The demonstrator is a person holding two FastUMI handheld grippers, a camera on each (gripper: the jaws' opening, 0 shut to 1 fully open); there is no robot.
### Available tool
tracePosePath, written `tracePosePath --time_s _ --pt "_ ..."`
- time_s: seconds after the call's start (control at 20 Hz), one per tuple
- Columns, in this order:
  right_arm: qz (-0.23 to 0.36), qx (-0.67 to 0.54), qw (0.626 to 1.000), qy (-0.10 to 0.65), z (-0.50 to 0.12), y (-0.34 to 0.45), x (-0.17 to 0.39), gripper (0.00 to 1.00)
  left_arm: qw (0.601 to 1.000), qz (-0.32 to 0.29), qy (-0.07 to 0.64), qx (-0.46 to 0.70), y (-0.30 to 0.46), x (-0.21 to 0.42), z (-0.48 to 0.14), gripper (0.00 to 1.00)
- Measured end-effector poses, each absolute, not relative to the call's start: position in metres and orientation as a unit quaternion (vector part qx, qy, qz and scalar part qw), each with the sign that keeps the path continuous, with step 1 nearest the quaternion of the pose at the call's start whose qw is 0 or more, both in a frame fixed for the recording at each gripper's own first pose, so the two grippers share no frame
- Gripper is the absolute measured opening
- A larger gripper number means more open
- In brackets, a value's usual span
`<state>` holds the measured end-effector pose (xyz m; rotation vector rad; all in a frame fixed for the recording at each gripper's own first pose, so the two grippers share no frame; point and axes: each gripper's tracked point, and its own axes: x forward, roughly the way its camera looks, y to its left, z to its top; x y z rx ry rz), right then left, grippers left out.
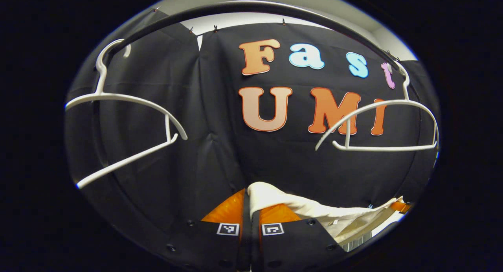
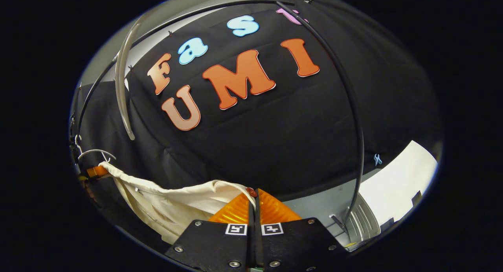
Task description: Grasp the clothes on the hanger with both hands and then place them into the laundry hamper below.
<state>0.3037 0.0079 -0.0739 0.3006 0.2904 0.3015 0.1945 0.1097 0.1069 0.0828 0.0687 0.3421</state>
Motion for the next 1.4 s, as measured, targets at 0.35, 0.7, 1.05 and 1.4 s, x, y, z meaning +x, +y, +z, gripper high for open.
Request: tracePosePath --time_s 0.35,0.7,1.05,1.4 --pt "0.123 0.153 0.971 0.137 -0.069 -0.008 0.284 0.00 0.987 0.146 0.060 0.038 0.090 0.180 0.066 0.07" --pt "0.105 0.158 0.975 0.117 -0.038 -0.012 0.250 0.00 0.991 0.110 0.067 0.026 0.062 0.180 0.055 0.07" --pt "0.109 0.167 0.975 0.098 -0.002 -0.003 0.212 0.00 0.996 0.052 0.067 0.025 0.010 0.172 0.054 0.07" --pt "0.134 0.158 0.974 0.087 0.023 0.032 0.193 0.00 0.996 -0.013 0.082 0.022 -0.047 0.172 0.043 0.07"
